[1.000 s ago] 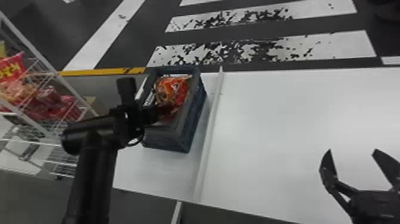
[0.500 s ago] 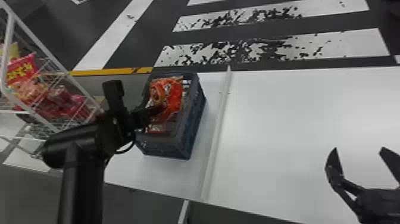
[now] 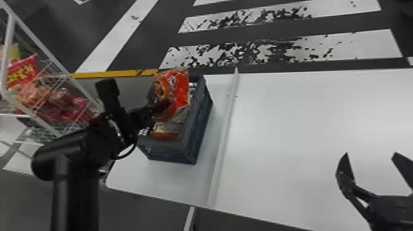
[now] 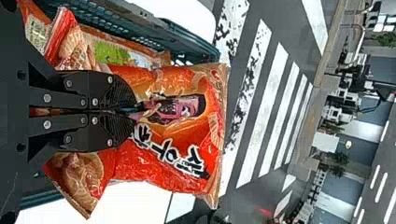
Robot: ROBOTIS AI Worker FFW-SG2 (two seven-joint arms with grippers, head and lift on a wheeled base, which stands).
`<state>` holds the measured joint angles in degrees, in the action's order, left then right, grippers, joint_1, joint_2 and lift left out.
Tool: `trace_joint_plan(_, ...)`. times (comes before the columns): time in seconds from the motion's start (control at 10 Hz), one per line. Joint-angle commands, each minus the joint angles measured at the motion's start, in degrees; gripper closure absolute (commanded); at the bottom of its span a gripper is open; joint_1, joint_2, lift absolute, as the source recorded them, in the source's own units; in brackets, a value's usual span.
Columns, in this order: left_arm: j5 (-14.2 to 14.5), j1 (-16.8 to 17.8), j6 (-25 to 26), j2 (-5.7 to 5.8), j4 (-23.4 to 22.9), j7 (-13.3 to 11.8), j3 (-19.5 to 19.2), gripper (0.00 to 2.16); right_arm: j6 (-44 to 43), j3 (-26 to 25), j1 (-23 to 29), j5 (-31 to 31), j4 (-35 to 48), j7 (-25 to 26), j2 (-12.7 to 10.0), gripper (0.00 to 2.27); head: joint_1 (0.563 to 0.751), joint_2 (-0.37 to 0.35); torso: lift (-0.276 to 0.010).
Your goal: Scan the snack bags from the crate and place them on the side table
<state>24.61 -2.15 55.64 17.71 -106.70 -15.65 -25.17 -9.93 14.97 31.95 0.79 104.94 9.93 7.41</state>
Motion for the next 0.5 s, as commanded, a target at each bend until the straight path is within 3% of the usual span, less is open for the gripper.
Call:
trace_joint_plan(0.0, 4.83, -1.1, 0.57, -0.66, -1.23, -0.25, -1.81, 2.13, -0.13, -0.03, 0.04, 0.0, 0.0, 0.0, -0.02, 0.11, 0.695, 0.346, -0.081)
trace_joint_plan(0.2, 7.11, -3.04, 1.63, -1.28, -7.47, -0.08, -2.69, 2.13, -0.31, 0.06, 0.04, 0.0, 0.09, 0.0, -0.11, 0.11, 0.695, 0.333, -0.081)
trace_joint_plan(0.3, 9.58, -4.09, 3.38, -1.37, -11.52, 0.45, -3.84, 2.13, -0.48, 0.06, 0.04, 0.0, 0.09, 0.0, -0.11, 0.11, 0.695, 0.325, -0.081)
trace_joint_plan(0.4, 11.77, -4.62, 5.32, -2.42, -15.65, 0.71, -3.92, 2.13, -0.48, -0.03, 0.04, 0.0, 0.09, 0.27, -0.2, 0.11, 0.695, 0.32, -0.081)
